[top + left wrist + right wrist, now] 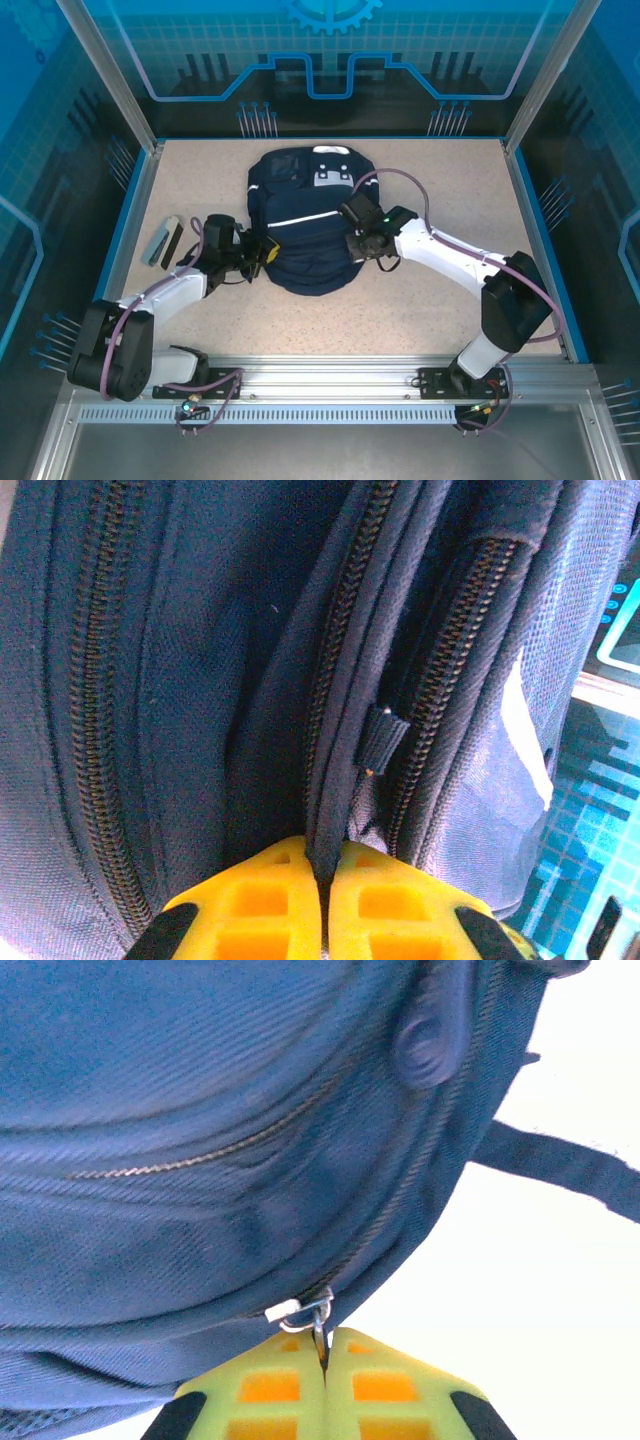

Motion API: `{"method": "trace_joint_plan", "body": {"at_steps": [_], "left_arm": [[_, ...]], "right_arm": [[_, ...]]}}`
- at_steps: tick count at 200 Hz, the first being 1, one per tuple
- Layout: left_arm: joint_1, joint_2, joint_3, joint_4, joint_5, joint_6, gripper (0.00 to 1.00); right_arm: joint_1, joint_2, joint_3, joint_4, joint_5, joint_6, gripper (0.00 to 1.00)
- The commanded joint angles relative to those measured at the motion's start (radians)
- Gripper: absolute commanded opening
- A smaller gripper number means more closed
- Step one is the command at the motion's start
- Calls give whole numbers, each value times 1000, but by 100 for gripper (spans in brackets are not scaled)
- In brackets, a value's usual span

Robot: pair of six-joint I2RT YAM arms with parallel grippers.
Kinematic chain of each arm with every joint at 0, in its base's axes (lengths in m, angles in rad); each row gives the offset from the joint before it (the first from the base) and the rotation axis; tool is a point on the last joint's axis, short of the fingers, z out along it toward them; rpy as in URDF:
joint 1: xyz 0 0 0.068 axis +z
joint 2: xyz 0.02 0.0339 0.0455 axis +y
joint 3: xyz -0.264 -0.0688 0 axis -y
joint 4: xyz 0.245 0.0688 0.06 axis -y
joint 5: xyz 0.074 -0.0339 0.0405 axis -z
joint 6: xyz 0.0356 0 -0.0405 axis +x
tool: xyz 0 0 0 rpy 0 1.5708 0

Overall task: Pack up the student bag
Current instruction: Zip the student bag at the center of the table.

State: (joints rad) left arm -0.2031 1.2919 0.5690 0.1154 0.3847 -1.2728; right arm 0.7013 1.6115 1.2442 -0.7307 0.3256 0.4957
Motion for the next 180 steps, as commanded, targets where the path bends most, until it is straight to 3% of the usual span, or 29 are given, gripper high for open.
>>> {"method": "trace_joint_plan", "body": {"at_steps": [1, 22, 52, 79, 89, 100, 115, 153, 180], "left_arm": [[39, -4, 72, -111, -27, 106, 0], [47, 15, 138, -176, -27, 185, 0], [67, 57, 234, -273, -30, 292, 10], [104, 65, 269, -339, -61, 327, 26], [121, 43, 266, -369, -93, 326, 38], [135, 6, 256, -403, -127, 315, 48], [140, -47, 232, -415, -135, 292, 54], [97, -135, 108, -243, 38, 125, 57], [8, -124, 76, -130, 60, 41, 60]], "right_arm": [[-6, -35, 1, -28, -27, -55, 0], [54, -42, -2, 45, -169, -131, 0], [142, -12, 10, 121, -315, -138, 0], [182, 34, 31, 195, -367, -73, 0], [188, 56, 46, 216, -378, -50, 0], [191, 78, 70, 227, -377, -31, 0], [192, 111, 109, 225, -377, -23, 0], [199, 145, 157, 211, -368, -36, 0], [199, 141, 144, 206, -364, -36, 0]]}}
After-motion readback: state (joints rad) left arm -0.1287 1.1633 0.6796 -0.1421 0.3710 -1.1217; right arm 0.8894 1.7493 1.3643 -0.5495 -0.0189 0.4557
